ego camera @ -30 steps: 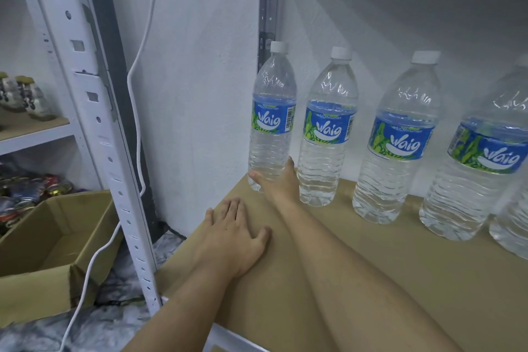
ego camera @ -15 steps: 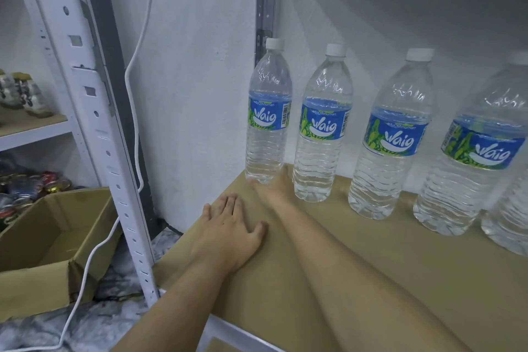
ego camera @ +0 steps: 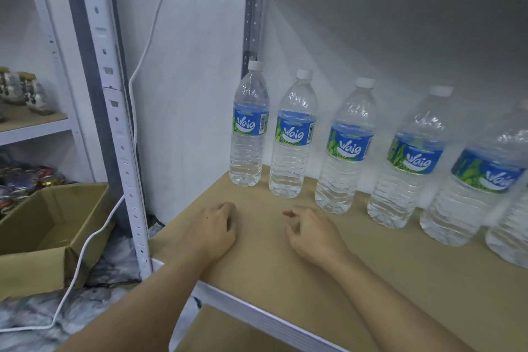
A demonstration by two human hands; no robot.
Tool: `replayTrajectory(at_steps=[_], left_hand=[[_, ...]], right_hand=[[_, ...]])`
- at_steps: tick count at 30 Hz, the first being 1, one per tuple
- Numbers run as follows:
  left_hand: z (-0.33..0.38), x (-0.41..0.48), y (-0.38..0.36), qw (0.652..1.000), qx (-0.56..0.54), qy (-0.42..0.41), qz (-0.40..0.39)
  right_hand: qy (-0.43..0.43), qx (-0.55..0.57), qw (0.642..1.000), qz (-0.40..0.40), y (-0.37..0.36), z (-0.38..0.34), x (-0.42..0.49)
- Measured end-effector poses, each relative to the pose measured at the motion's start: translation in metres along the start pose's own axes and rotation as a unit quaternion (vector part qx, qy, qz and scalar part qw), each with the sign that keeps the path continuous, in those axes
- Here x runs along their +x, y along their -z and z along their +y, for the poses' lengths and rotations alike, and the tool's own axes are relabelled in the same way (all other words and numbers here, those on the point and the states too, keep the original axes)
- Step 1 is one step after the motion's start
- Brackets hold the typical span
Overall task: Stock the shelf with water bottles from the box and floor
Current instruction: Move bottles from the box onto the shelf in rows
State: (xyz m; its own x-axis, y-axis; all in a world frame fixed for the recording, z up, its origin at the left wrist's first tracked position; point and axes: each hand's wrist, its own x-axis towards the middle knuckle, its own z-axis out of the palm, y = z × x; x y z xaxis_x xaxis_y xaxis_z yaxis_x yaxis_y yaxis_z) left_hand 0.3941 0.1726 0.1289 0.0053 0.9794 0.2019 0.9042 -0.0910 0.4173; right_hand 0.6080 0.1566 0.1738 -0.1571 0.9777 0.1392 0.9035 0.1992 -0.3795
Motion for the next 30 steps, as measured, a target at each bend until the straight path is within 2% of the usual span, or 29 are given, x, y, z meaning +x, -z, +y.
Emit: replayTrajectory(at_steps=[4, 7, 11, 13, 18, 21, 25, 30], left_hand=[[0.017, -0.046, 0.003, 0.999, -0.046, 0.017, -0.020], [0.026, -0.086, 0.012, 0.997, -0.064, 0.002, -0.033], [0.029, -0.138, 0.046, 0.998, -0.007, -0.021, -0.058], [0.026, -0.170, 0.068, 0.998, 0.028, -0.007, -0.055], [-0.018, -0.274, 0.129, 0.992, 0.074, 0.098, -0.004], [-0.059, -0.354, 0.166, 0.978, 0.097, 0.185, -0.001], [-0.111, -0.468, 0.205, 0.945, 0.113, 0.308, 0.013], [-0.175, -0.573, 0.215, 0.892, 0.098, 0.441, 0.032]], right_hand=[[-0.019, -0.039, 0.999, 0.032, 0.015, 0.012, -0.042], [-0.033, -0.054, 0.998, 0.019, 0.022, 0.012, -0.073], [-0.026, -0.044, 0.998, -0.040, 0.026, -0.004, -0.116], [-0.003, -0.024, 0.998, -0.061, 0.026, -0.021, -0.136], [0.084, 0.050, 0.988, -0.116, 0.009, -0.088, -0.181], [0.137, 0.110, 0.971, -0.160, -0.004, -0.146, -0.209], [0.209, 0.167, 0.937, -0.226, -0.019, -0.239, -0.250], [0.280, 0.172, 0.892, -0.311, -0.066, -0.338, -0.300]])
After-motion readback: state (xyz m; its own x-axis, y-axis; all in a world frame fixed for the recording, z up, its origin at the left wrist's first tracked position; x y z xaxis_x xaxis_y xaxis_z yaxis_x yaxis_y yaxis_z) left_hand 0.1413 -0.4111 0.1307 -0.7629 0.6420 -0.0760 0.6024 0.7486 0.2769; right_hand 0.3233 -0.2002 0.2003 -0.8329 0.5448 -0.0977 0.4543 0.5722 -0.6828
